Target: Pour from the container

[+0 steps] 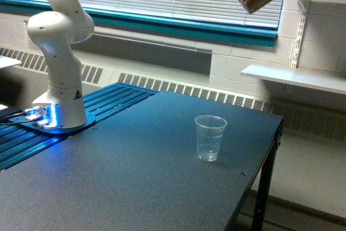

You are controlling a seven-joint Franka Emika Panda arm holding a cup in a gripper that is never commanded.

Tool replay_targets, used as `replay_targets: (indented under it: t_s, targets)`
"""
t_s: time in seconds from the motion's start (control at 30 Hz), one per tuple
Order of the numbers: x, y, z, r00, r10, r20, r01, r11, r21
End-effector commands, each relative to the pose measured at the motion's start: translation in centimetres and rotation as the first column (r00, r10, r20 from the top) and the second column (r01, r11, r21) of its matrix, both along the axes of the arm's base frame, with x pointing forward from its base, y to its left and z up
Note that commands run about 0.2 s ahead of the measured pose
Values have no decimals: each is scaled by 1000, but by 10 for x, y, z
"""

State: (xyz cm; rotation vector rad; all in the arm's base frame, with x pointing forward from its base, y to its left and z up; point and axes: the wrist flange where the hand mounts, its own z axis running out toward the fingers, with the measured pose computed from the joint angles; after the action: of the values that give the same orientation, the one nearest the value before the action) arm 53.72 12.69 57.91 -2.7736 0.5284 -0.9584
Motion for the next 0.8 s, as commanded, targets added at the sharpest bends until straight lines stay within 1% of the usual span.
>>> replay_targets:
  t_s: [0.03, 0.27, 0.47, 0.53, 0.67, 0.7, 0.8]
  targets:
    - [0, 1, 6, 1000, 20, 17, -20, 1000, -20]
    - [-2, 3, 3, 1000, 14, 16, -14, 1000, -7]
    - [-2, -6, -2, 1000, 16, 23, -15, 1000, -15]
    - [-3, -11, -6, 1000, 12, 16, -12, 1000, -9]
    - [-4, -25, -17, 1000, 9, 9, -9, 1000, -14]
    - [-5, -29, -19, 1000, 7, 9, -7, 1000, -25]
    - [-8, -38, -27, 1000, -8, 2, 8, 999, -38]
